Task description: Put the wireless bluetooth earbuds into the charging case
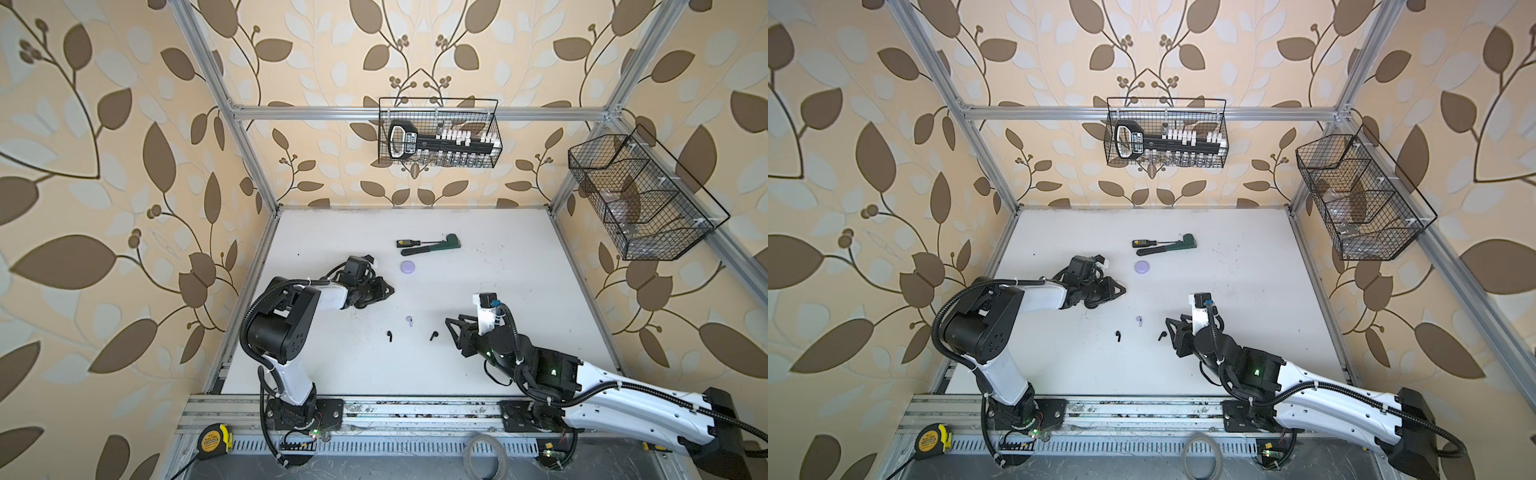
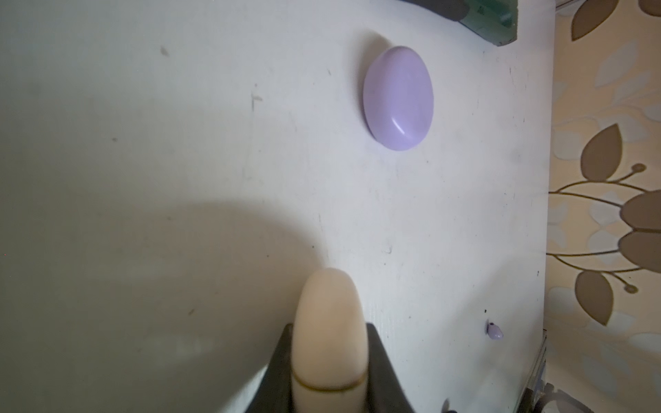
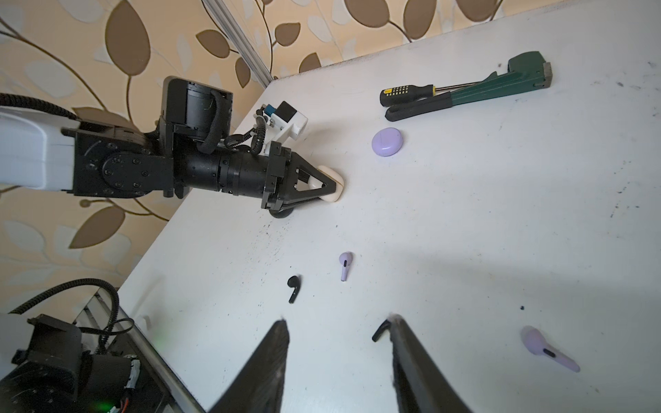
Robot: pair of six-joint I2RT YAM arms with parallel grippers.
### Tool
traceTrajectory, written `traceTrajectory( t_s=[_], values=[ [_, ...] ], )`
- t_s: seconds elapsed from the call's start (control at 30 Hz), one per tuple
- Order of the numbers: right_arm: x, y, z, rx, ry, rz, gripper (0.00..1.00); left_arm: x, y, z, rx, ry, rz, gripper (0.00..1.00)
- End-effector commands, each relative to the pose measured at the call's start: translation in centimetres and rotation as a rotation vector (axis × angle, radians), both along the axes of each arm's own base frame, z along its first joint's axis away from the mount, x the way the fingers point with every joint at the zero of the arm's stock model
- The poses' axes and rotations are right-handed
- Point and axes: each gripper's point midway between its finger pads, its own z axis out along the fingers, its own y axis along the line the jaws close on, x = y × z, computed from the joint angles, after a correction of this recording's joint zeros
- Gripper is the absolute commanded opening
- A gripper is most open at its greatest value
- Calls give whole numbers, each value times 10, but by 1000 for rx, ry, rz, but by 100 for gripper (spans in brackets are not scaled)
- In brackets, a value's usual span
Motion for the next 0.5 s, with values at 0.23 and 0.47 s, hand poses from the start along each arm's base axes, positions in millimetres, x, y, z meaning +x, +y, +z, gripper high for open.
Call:
traceTrajectory(
  t_s=[0.23,0.47],
  values=[
    [20,-23,13,-94,25,-37,56,8,9,2,21,21,19,33],
    [43,-24,34,-129,61,-68,60,3,16,17,38,-46,28,68]
  ],
)
